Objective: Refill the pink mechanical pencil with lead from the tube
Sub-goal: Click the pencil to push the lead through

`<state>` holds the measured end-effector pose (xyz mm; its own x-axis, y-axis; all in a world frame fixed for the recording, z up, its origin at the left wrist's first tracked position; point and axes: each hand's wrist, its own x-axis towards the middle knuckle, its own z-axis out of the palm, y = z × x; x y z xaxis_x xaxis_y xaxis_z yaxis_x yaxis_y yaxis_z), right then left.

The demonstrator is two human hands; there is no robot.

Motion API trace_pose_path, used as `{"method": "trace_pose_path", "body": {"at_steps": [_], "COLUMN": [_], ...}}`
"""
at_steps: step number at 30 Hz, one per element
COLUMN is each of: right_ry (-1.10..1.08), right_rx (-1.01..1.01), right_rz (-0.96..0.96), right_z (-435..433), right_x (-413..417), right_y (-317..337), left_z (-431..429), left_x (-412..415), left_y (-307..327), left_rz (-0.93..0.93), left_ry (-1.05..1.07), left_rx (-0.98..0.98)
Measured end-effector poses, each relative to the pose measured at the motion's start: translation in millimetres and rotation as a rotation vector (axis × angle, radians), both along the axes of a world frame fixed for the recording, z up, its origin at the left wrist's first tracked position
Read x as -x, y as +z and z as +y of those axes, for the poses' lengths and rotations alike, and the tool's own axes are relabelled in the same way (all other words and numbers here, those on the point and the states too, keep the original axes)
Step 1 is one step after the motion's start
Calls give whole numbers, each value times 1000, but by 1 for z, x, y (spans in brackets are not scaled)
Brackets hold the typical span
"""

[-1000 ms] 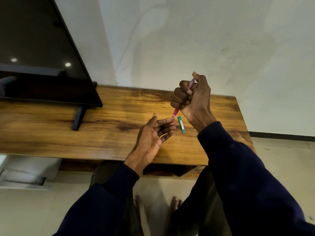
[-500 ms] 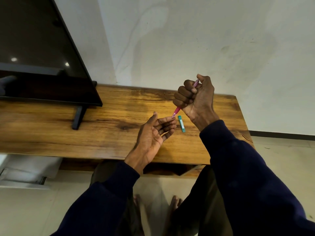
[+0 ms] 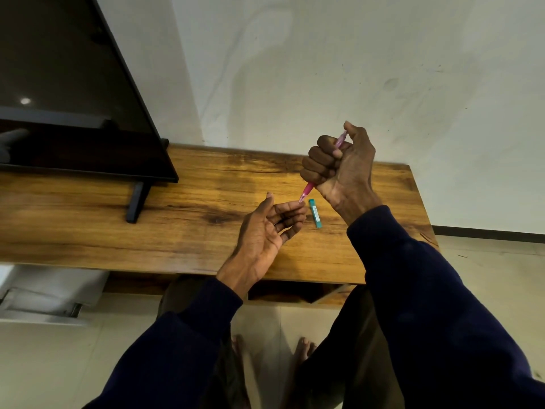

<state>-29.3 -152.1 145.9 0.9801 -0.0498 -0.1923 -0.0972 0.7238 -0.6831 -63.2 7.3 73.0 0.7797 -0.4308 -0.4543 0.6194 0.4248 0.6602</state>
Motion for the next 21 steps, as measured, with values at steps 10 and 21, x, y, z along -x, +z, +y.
{"method": "trace_pose_path", "body": {"at_steps": [10,21], "right_ry": [-12,-27], "right_rx": [9,14], "right_rz": [13,23], "right_z": [-2,0], "right_x": [0,1], "right_y": [-1,0], "left_z": [1,0], "left_x": [1,1], "left_y": [-2,-2], "left_rz": [-16,-10], "left_ry": [0,2], "left_rx": [-17,-2]}}
